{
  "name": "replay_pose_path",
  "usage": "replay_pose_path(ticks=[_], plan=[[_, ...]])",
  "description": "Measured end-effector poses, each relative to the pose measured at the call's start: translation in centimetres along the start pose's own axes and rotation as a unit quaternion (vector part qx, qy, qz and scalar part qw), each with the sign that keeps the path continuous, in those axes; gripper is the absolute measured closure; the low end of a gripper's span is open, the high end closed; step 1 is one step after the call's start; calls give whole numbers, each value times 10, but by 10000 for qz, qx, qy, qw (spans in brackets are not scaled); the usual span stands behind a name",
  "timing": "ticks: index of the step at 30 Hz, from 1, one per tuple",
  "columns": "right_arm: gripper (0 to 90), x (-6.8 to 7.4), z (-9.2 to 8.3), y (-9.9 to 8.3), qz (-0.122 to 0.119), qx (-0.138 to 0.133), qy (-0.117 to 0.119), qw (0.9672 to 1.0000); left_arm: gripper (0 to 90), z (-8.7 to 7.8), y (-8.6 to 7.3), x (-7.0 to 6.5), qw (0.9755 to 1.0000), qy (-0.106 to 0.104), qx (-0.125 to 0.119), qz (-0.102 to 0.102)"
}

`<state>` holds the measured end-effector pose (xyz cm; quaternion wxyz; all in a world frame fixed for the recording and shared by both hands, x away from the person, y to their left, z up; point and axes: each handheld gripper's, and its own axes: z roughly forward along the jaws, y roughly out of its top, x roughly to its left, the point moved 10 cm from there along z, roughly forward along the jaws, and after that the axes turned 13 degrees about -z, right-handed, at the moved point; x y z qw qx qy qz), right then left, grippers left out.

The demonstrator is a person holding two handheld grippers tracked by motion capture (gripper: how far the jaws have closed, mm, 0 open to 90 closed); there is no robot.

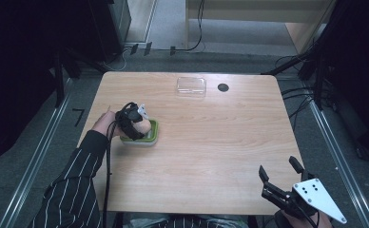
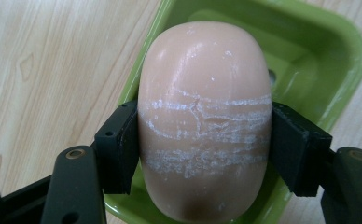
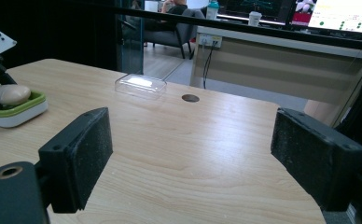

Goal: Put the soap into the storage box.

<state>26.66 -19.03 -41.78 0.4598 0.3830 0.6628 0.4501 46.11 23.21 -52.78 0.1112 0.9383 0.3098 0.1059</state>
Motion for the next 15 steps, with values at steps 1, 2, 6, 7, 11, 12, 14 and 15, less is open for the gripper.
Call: replay_pose_path(ticks=[1,2,6,7,11,12,14,15], plan=[[133,0,0,0,-3,-2,-1,10000,333,2,-1,0,10000,2,35,34],[132,0,0,0,-4,-2,-1,10000,332,2,-1,0,10000,2,35,34],[133,0,0,0,0,-3,-3,10000,331,2,-2,0,10000,-60,6,-68],[133,0,0,0,-3,-2,-2,10000,328,2,-2,1,9999,-81,24,-84],[133,-1,0,0,12,0,-8,10000,323,2,-2,1,9998,-94,-17,-189],[133,0,0,0,-1,-1,-3,10000,319,2,-1,1,9997,-105,-26,-201],[133,0,0,0,2,0,-6,10000,308,2,0,2,9996,-86,-72,-267],[133,0,0,0,2,0,-6,10000,303,2,0,2,9996,-86,-72,-267]])
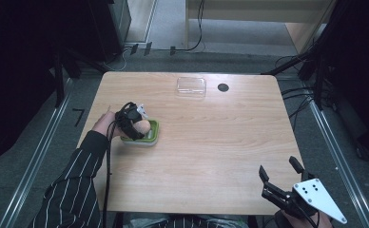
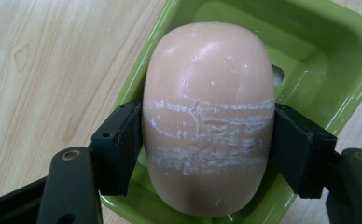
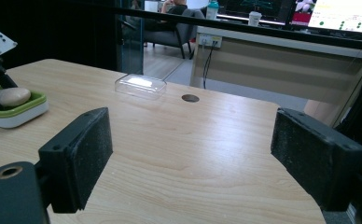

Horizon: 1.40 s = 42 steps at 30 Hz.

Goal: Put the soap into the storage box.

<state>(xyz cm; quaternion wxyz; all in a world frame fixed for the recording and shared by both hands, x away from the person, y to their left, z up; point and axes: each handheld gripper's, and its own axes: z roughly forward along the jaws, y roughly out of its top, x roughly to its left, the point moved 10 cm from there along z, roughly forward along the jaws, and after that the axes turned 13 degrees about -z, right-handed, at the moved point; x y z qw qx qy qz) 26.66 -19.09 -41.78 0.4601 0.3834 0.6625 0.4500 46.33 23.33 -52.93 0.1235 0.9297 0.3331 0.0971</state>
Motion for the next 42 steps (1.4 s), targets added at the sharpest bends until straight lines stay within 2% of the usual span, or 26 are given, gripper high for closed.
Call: replay_pose_path(ticks=[4,5,9,14,19,27,34,42], plan=[[133,0,0,0,6,-2,-1,10000,286,-2,0,1,10000,19,3,-18],[133,0,0,0,5,-1,0,10000,243,-2,1,1,10000,44,-26,-30],[133,0,0,0,8,-2,-4,10000,224,-3,1,1,9999,96,-23,-17],[133,0,0,0,23,-3,1,10000,149,-10,5,2,9998,134,-131,-56],[133,0,0,0,25,-5,0,10000,140,-14,5,2,9997,142,-174,-136],[133,0,0,0,7,-2,1,10000,121,-19,6,-4,9994,134,-68,-303],[132,0,0,0,30,-14,6,10000,44,-28,4,-15,9986,138,82,-497],[133,-1,-1,0,38,-16,2,10000,11,-35,-4,-32,9979,190,309,-529]])
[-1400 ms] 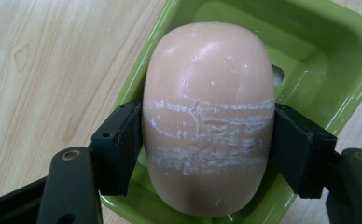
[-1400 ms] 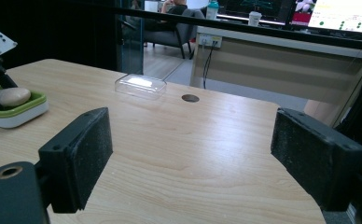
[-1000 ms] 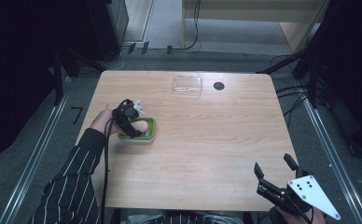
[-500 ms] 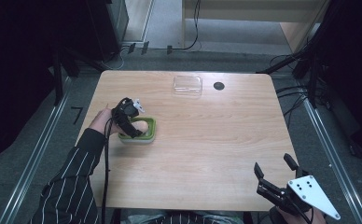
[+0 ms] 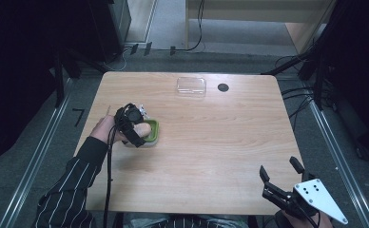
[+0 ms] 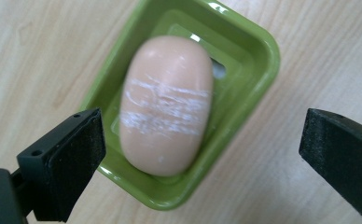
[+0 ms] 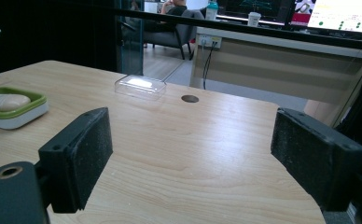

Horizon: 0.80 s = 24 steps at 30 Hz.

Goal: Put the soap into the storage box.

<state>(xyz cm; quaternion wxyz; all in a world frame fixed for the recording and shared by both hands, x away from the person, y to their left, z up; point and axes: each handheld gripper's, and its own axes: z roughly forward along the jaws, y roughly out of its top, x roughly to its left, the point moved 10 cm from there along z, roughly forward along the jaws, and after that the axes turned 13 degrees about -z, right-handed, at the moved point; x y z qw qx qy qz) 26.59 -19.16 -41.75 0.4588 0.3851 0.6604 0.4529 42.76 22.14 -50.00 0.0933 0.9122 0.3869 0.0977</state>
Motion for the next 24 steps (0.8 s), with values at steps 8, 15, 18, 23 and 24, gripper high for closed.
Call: replay_pose_path(ticks=[8,15,18,23,24], plan=[[133,0,0,0,1,0,-1,10000,4,-3,-7,-11,10000,6,66,-33],[133,0,0,0,-1,-4,0,10000,0,-8,-12,-21,9999,-4,108,-97],[133,0,0,0,2,2,0,10000,0,-9,-13,-26,9999,22,102,-103],[133,0,0,0,3,1,2,10000,0,-11,-18,-36,9999,22,113,-90],[133,0,0,0,-1,-2,1,10000,0,-11,-19,-38,9999,21,134,-84]])
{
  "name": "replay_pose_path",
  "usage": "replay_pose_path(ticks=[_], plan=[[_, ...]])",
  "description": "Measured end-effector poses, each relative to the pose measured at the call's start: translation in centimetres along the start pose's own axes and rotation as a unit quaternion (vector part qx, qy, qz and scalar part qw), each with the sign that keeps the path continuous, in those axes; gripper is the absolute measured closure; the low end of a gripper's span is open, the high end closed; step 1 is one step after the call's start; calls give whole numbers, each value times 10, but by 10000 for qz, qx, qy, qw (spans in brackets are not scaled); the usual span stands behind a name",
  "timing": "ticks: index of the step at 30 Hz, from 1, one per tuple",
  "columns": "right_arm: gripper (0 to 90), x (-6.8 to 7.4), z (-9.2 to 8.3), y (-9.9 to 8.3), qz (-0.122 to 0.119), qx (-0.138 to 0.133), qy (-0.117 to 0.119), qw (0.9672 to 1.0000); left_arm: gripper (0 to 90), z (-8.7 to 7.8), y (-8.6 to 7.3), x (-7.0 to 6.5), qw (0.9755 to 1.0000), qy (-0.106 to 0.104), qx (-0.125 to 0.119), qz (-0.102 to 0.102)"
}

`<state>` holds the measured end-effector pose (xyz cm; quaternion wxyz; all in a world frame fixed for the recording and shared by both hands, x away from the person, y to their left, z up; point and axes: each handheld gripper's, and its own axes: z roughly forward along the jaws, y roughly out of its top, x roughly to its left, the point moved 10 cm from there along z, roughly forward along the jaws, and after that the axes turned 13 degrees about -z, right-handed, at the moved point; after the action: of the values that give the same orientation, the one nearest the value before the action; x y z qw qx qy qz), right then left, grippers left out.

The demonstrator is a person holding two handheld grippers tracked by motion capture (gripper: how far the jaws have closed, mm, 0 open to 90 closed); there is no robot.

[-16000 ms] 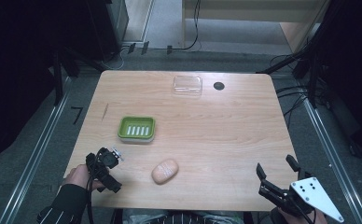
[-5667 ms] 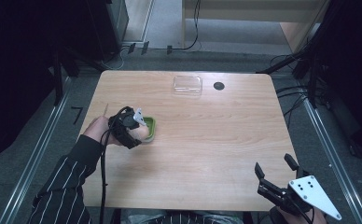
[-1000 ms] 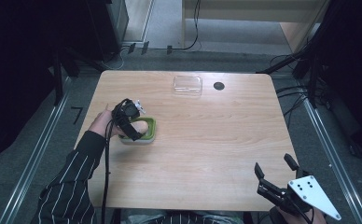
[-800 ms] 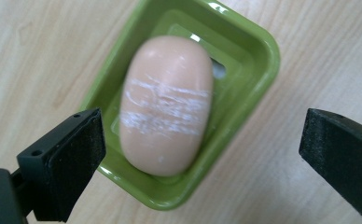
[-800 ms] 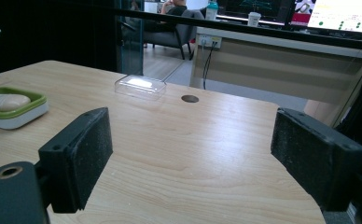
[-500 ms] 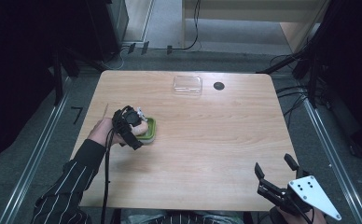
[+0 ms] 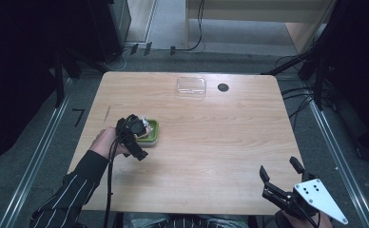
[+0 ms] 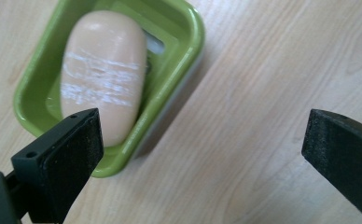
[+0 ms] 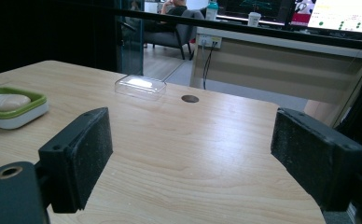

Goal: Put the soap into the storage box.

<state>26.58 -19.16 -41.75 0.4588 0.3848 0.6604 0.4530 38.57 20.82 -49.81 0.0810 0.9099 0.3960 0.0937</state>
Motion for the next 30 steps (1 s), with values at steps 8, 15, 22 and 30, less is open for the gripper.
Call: replay_pose_path(ticks=[8,15,22,30], plan=[[133,0,0,0,-2,4,-1,10000,0,2,-12,-15,10000,-42,71,-44],[133,0,0,0,-3,3,-3,10000,0,6,-26,-25,9996,-126,235,-11],[133,0,0,0,-21,2,-5,10000,0,9,-41,-32,9991,-195,364,-67],[133,0,0,0,-14,1,1,10000,0,8,-53,-41,9990,-247,356,-112]])
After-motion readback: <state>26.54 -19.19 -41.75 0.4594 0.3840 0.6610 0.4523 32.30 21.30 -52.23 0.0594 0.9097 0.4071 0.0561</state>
